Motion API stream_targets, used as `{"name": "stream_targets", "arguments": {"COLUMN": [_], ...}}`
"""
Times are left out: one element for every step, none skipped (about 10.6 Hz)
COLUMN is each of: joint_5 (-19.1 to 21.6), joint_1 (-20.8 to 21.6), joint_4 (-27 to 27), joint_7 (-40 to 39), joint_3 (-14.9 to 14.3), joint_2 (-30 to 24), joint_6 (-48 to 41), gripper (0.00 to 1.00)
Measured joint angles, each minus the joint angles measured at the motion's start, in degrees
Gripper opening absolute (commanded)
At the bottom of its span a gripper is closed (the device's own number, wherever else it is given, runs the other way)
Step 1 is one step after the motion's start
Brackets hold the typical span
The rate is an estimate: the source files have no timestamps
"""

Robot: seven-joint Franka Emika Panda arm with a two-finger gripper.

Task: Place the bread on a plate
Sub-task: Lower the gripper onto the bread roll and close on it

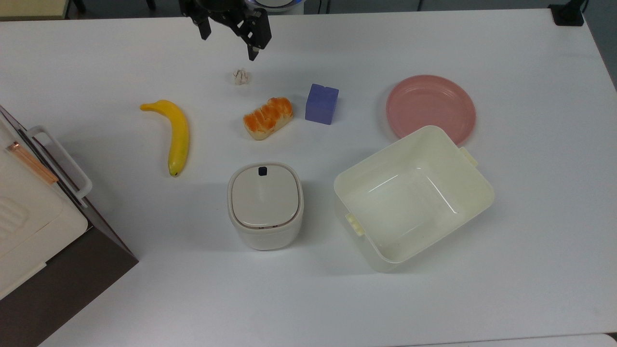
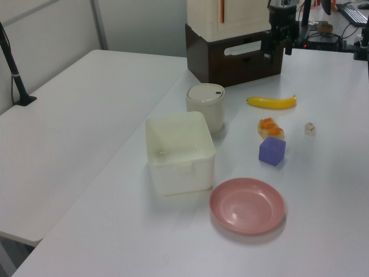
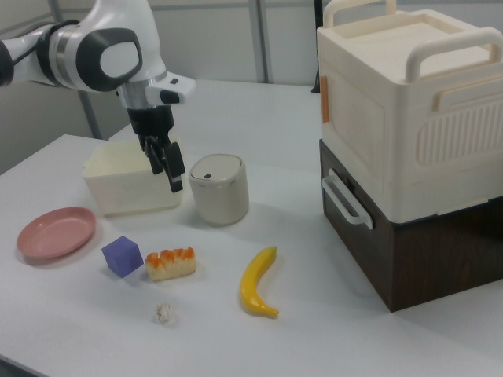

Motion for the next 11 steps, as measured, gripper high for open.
{"name": "stream_targets", "arguments": {"joint_5": [0.07, 1.03, 1.59, 1.72, 1.73, 1.74, 1.74, 1.74, 1.74, 1.74, 1.74], "joint_1": [-0.06, -0.08, -0.07, -0.01, 0.07, 0.12, 0.19, 0.53, 1.07, 1.53, 1.86], "joint_4": [-1.33, -3.07, -5.59, -8.83, -11.65, -13.32, -14.17, -14.44, -14.46, -14.51, -14.53], "joint_7": [1.92, 3.65, 4.99, 6.07, 6.67, 6.88, 6.89, 6.89, 6.90, 6.92, 6.95], "joint_3": [-0.07, -0.11, -0.11, -0.11, -0.11, -0.10, -0.06, -0.02, 0.01, 0.02, 0.03], "joint_2": [-0.13, -0.08, 0.02, 0.19, 0.70, 1.78, 3.62, 6.06, 8.44, 10.49, 12.27], "joint_6": [0.15, 1.15, 4.09, 8.26, 11.52, 13.45, 15.22, 17.27, 19.53, 21.37, 23.62], "gripper": [1.00, 1.00, 1.00, 1.00, 1.00, 1.00, 1.00, 1.00, 1.00, 1.00, 1.00]}}
